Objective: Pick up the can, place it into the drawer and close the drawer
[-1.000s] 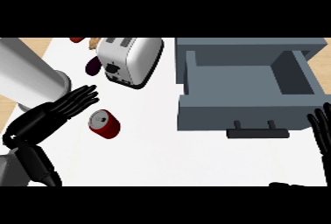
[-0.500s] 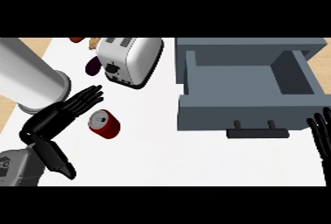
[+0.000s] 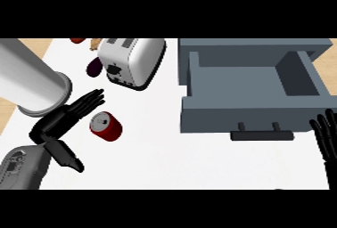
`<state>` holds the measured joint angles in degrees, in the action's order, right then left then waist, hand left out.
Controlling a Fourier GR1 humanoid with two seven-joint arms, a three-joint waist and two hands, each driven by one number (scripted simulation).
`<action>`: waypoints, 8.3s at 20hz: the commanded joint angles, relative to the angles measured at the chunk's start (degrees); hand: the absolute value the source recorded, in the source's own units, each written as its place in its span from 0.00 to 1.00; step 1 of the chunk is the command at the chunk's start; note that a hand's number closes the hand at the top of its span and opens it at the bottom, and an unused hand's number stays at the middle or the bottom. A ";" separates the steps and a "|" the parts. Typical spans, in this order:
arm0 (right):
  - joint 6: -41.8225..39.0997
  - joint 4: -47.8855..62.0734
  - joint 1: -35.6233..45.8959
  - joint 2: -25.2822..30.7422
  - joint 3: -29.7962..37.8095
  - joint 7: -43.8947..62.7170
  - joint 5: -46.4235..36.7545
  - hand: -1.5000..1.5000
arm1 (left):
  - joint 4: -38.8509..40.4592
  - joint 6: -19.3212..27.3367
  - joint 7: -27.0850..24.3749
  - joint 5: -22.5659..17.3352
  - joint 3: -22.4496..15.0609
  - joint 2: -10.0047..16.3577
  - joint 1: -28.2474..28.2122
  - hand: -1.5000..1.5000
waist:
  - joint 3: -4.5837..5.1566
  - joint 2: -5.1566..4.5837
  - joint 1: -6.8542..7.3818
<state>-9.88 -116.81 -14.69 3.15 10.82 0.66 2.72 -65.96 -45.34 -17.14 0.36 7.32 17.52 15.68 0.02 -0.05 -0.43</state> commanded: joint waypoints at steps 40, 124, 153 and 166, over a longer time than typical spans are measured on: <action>-0.98 -2.15 2.36 0.00 2.69 2.72 1.11 0.00 | 49.40 11.37 -32.25 14.69 -6.48 1.62 19.51 0.00 | 0.10 -0.40 -0.99; -5.26 -8.04 -1.76 0.33 8.51 5.46 7.83 0.00 | 14.99 77.48 34.52 -7.51 -21.02 -17.52 58.95 1.00 | -0.11 -0.22 -2.22; -2.15 -4.33 5.67 -0.45 4.83 6.12 3.29 0.00 | 41.16 83.26 20.83 -25.83 -35.49 -17.52 69.74 1.00 | -0.22 -1.30 -6.05; -2.05 -3.43 9.42 0.46 2.95 7.40 1.93 0.00 | 45.99 84.16 16.15 -27.58 -41.20 -17.52 67.66 0.00 | -0.21 -1.78 -6.94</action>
<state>-11.25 -120.32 -6.15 3.06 14.57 7.37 4.49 -21.19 37.44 -1.27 -26.70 -32.02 0.00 83.24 -0.17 -1.66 -6.85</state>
